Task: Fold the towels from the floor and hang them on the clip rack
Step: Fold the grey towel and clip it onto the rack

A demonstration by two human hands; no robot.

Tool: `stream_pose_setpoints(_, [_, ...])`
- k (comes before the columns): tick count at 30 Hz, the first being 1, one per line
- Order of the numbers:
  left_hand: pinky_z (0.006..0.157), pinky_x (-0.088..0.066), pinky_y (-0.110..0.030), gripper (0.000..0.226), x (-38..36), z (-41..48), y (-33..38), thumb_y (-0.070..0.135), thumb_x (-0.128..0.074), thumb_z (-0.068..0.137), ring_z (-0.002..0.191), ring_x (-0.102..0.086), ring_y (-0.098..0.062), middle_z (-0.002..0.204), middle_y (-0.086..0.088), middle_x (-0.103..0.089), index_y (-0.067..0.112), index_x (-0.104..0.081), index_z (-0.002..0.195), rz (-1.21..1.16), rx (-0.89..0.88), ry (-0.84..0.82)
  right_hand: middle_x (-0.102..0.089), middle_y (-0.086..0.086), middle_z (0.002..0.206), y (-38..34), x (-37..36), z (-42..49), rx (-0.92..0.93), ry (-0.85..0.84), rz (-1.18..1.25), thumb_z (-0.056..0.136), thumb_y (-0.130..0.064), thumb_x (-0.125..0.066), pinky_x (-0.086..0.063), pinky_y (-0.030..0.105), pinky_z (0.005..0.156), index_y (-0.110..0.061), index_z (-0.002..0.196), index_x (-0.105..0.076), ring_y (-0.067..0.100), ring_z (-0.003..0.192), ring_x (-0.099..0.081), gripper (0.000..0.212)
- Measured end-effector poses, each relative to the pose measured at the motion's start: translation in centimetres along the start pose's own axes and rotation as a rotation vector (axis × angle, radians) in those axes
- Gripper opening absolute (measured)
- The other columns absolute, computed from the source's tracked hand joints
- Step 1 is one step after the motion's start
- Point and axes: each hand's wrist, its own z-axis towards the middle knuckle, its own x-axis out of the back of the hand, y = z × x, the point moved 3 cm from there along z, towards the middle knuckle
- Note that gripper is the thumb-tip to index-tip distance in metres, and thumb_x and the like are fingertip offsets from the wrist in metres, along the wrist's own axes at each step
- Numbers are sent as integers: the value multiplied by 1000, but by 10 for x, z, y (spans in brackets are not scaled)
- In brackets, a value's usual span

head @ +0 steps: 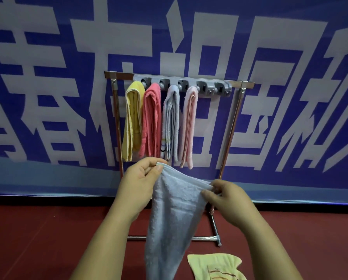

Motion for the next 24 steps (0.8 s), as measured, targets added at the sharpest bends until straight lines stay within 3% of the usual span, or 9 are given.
stream_pose_setpoints(3, [84, -61, -33, 22, 8, 4, -1, 14, -59, 109, 93, -79, -17, 96, -1, -83, 24, -79, 107, 39, -14, -8, -71, -10, 72, -8, 19, 0, 45, 124, 49, 93, -38, -75, -50, 27, 60, -30, 80, -73, 5, 67, -64, 16])
stream_pose_setpoints(6, [83, -60, -25, 20, 16, 8, 4, 10, -59, 108, 96, -79, -20, 99, -6, -83, 16, -78, 111, -40, -41, -22, -76, -7, 78, -25, 42, -9, 90, 167, 217, 90, -28, -81, -59, 35, 70, -26, 82, -78, 11, 75, -70, 9])
stream_pose_setpoints(10, [88, -60, -32, 17, 24, 11, 13, 11, -61, 104, 94, -77, -19, 101, -9, -82, 12, -77, 109, -245, -48, -40, -77, 4, 89, -48, 66, -22, 235, 124, 642, 85, -12, -83, -61, 33, 78, -18, 83, -78, 20, 86, -73, 8])
stream_pose_setpoints(13, [86, -63, -30, 18, 25, 10, 20, 20, -66, 93, 92, -74, -20, 100, -11, -80, 14, -79, 104, -364, -57, -62, -66, 12, 91, -56, 74, -24, 294, 78, 888, 76, -17, -83, -59, 32, 75, -19, 83, -74, 24, 86, -64, 12])
stream_pose_setpoints(16, [85, -63, -31, 20, 26, 9, 26, 22, -67, 90, 92, -73, -22, 99, -13, -79, 14, -79, 104, -388, -87, -85, -66, 13, 96, -56, 78, -25, 310, -22, 1030, 70, -21, -88, -61, 34, 76, -19, 101, -75, 26, 89, -67, 34])
stream_pose_setpoints(19, [84, -63, -29, 21, 28, 9, 31, 20, -66, 91, 93, -74, -21, 101, -13, -79, 13, -80, 105, -389, -111, -104, -78, 10, 102, -55, 84, -26, 276, -28, 936, 74, -15, -81, -63, 32, 80, -13, 111, -78, 25, 94, -75, 37])
stream_pose_setpoints(24, [83, -63, -25, 24, 27, 9, 37, 20, -65, 91, 91, -76, -17, 99, -10, -81, 9, -77, 108, -295, -153, -123, -80, 9, 87, -50, 87, -25, 272, 91, 637, 81, -31, -75, -58, 30, 75, -11, 88, -80, 19, 83, -76, 22])
